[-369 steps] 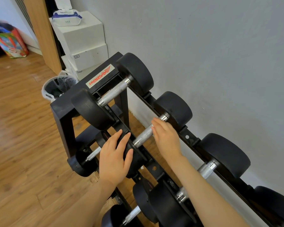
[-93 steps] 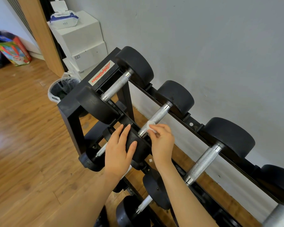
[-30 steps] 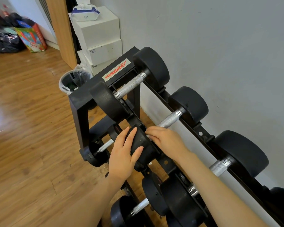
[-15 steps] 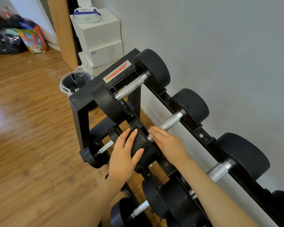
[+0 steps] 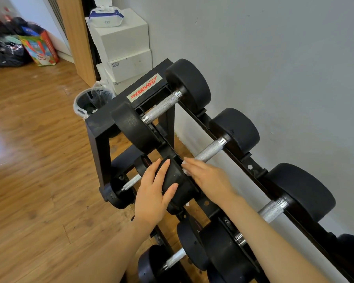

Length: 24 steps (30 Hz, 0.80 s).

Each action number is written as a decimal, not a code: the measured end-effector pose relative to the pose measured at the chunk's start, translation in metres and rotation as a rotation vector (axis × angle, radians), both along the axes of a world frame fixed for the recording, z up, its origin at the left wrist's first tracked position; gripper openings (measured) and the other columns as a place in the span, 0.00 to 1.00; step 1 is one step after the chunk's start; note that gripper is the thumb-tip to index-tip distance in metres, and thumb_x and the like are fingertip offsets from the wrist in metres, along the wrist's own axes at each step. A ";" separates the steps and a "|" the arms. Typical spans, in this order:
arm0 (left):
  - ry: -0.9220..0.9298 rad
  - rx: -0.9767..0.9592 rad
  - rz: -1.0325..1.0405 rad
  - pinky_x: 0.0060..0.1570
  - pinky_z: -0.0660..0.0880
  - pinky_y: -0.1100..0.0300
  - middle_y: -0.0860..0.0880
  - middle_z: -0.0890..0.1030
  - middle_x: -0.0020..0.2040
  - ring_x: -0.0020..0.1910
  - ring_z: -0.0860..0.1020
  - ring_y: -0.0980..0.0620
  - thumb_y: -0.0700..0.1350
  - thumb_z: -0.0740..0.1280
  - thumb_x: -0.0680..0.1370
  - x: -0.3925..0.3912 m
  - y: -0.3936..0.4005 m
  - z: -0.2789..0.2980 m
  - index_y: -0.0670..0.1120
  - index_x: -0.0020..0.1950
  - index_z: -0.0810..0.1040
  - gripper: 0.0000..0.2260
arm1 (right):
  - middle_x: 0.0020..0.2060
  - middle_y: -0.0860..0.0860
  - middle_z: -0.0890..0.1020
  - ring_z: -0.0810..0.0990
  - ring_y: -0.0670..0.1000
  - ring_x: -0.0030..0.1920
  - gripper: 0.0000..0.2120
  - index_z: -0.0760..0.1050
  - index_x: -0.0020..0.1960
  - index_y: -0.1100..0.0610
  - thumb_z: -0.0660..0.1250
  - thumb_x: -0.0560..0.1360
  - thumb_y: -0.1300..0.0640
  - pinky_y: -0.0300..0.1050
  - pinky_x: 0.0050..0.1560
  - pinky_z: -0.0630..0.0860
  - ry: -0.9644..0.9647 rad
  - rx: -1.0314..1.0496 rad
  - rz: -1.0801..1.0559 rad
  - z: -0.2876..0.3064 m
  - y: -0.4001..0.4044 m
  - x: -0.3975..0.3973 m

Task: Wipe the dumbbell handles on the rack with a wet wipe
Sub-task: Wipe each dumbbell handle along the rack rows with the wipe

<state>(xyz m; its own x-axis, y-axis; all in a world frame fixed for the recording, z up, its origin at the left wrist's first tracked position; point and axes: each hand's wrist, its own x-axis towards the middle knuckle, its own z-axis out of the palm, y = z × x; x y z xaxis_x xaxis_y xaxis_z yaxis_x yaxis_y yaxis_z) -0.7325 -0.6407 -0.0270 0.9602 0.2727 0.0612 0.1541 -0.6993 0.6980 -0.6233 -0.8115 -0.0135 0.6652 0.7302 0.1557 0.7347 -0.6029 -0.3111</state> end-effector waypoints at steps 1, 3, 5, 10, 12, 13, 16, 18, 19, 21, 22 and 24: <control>0.001 0.002 0.000 0.69 0.65 0.51 0.51 0.61 0.77 0.75 0.59 0.52 0.64 0.52 0.78 0.000 0.000 0.000 0.55 0.79 0.58 0.30 | 0.66 0.50 0.77 0.82 0.51 0.54 0.24 0.75 0.66 0.55 0.74 0.72 0.63 0.46 0.46 0.83 -0.036 0.028 -0.050 -0.001 -0.002 0.003; 0.007 0.001 -0.005 0.69 0.64 0.52 0.52 0.60 0.78 0.75 0.59 0.52 0.65 0.51 0.78 0.000 0.000 0.001 0.56 0.79 0.57 0.30 | 0.63 0.52 0.79 0.83 0.51 0.54 0.23 0.77 0.65 0.57 0.75 0.71 0.63 0.46 0.47 0.83 -0.094 0.109 -0.180 -0.005 -0.008 0.006; 0.009 -0.001 -0.007 0.69 0.63 0.53 0.53 0.59 0.78 0.75 0.58 0.53 0.65 0.51 0.78 0.000 0.000 0.002 0.56 0.79 0.57 0.30 | 0.62 0.53 0.80 0.82 0.52 0.54 0.22 0.77 0.65 0.59 0.74 0.72 0.64 0.46 0.50 0.82 -0.128 0.200 -0.245 -0.011 -0.010 0.004; 0.004 -0.002 -0.004 0.69 0.60 0.56 0.51 0.60 0.78 0.75 0.59 0.52 0.64 0.51 0.78 0.000 -0.001 0.002 0.55 0.79 0.58 0.30 | 0.63 0.54 0.79 0.81 0.54 0.56 0.25 0.76 0.65 0.61 0.75 0.70 0.65 0.48 0.50 0.82 -0.108 0.171 -0.044 -0.019 0.001 -0.017; 0.008 -0.003 -0.004 0.68 0.59 0.57 0.51 0.60 0.78 0.75 0.59 0.52 0.64 0.51 0.78 0.000 -0.001 0.002 0.55 0.79 0.58 0.30 | 0.63 0.55 0.79 0.81 0.54 0.56 0.23 0.76 0.65 0.60 0.75 0.71 0.64 0.46 0.51 0.82 -0.111 0.178 -0.088 -0.017 -0.002 -0.013; 0.013 -0.006 -0.002 0.68 0.58 0.58 0.52 0.60 0.78 0.75 0.58 0.52 0.64 0.51 0.78 0.000 -0.001 0.002 0.56 0.79 0.57 0.30 | 0.63 0.55 0.78 0.80 0.55 0.57 0.22 0.76 0.65 0.59 0.74 0.72 0.64 0.45 0.54 0.80 -0.108 0.197 -0.139 -0.018 -0.004 -0.011; 0.005 -0.008 -0.003 0.68 0.58 0.59 0.52 0.60 0.78 0.75 0.58 0.53 0.64 0.51 0.78 0.000 -0.001 0.001 0.56 0.79 0.57 0.30 | 0.62 0.56 0.78 0.77 0.55 0.59 0.20 0.76 0.65 0.59 0.71 0.74 0.63 0.45 0.58 0.78 -0.102 0.242 -0.185 -0.021 -0.005 -0.011; -0.001 -0.016 -0.003 0.69 0.57 0.58 0.51 0.60 0.78 0.75 0.58 0.53 0.64 0.51 0.78 0.001 -0.002 0.002 0.55 0.79 0.58 0.30 | 0.61 0.55 0.79 0.77 0.55 0.58 0.21 0.76 0.66 0.60 0.72 0.73 0.65 0.48 0.56 0.79 -0.059 0.218 -0.101 -0.018 0.000 -0.014; -0.003 -0.021 0.001 0.69 0.57 0.58 0.51 0.61 0.78 0.75 0.58 0.53 0.64 0.51 0.78 0.001 -0.002 0.002 0.55 0.79 0.59 0.30 | 0.61 0.55 0.79 0.78 0.56 0.57 0.21 0.76 0.65 0.60 0.72 0.73 0.65 0.48 0.56 0.79 -0.037 0.190 -0.056 -0.015 0.003 -0.014; -0.005 -0.018 0.005 0.69 0.57 0.58 0.51 0.61 0.78 0.75 0.58 0.53 0.64 0.52 0.78 0.000 -0.002 0.001 0.55 0.79 0.58 0.30 | 0.60 0.54 0.80 0.78 0.55 0.56 0.19 0.77 0.64 0.61 0.72 0.73 0.64 0.49 0.55 0.79 -0.030 0.152 0.005 -0.008 0.005 -0.009; -0.006 -0.013 0.004 0.69 0.57 0.58 0.51 0.61 0.78 0.75 0.58 0.54 0.64 0.52 0.78 0.000 -0.002 0.001 0.56 0.79 0.58 0.29 | 0.59 0.54 0.81 0.79 0.55 0.56 0.19 0.78 0.63 0.61 0.72 0.73 0.64 0.49 0.54 0.79 -0.045 0.139 0.020 -0.006 0.004 -0.005; -0.007 -0.011 0.004 0.68 0.57 0.59 0.52 0.60 0.78 0.75 0.57 0.55 0.64 0.51 0.78 0.000 -0.002 0.001 0.58 0.78 0.56 0.29 | 0.58 0.54 0.81 0.81 0.55 0.54 0.20 0.78 0.62 0.61 0.75 0.70 0.64 0.48 0.52 0.80 -0.131 0.135 -0.014 -0.006 0.000 0.003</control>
